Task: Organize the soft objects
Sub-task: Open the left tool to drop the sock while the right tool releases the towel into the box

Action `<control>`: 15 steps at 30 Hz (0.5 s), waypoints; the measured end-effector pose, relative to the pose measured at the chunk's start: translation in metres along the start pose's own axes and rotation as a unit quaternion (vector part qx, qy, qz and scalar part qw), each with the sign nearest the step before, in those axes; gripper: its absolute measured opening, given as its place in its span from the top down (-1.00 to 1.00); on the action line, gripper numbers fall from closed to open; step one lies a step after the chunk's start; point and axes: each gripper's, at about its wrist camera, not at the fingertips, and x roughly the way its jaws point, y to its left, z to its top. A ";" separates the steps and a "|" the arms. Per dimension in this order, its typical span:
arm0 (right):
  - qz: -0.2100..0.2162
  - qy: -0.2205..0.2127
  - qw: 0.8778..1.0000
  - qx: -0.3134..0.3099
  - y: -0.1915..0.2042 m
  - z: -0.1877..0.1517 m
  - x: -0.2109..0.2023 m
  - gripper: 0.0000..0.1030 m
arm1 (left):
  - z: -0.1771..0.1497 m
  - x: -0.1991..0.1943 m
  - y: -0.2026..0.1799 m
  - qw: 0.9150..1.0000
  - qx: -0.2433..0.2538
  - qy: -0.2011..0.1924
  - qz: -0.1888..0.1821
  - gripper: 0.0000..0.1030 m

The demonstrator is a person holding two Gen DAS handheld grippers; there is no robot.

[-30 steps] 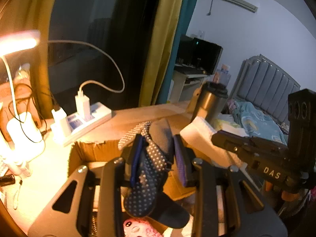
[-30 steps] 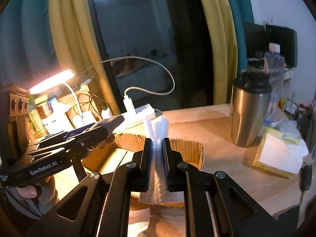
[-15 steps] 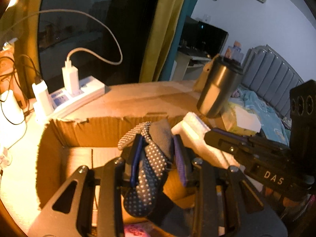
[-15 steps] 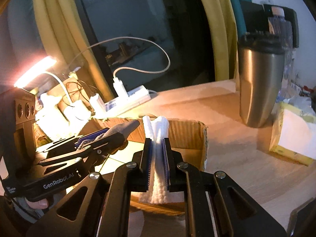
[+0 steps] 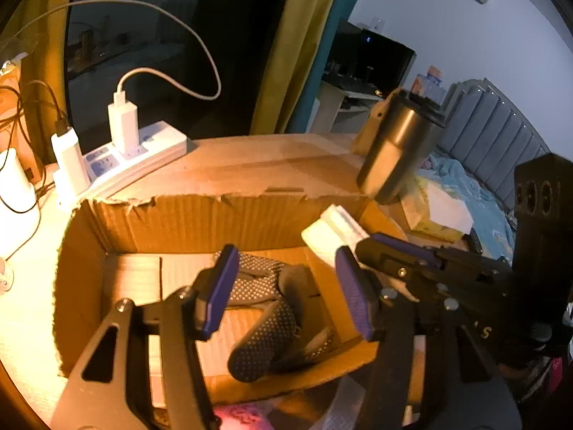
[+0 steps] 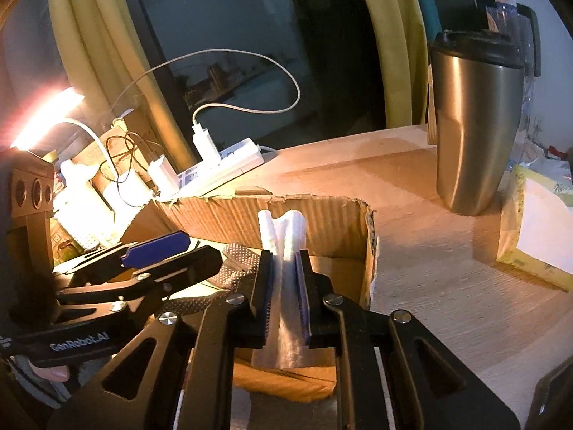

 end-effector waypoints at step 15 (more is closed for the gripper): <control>-0.005 -0.013 1.000 -0.018 0.036 -0.005 -0.031 0.41 | -0.007 -0.061 0.013 0.999 -0.013 -0.037 0.001 -0.15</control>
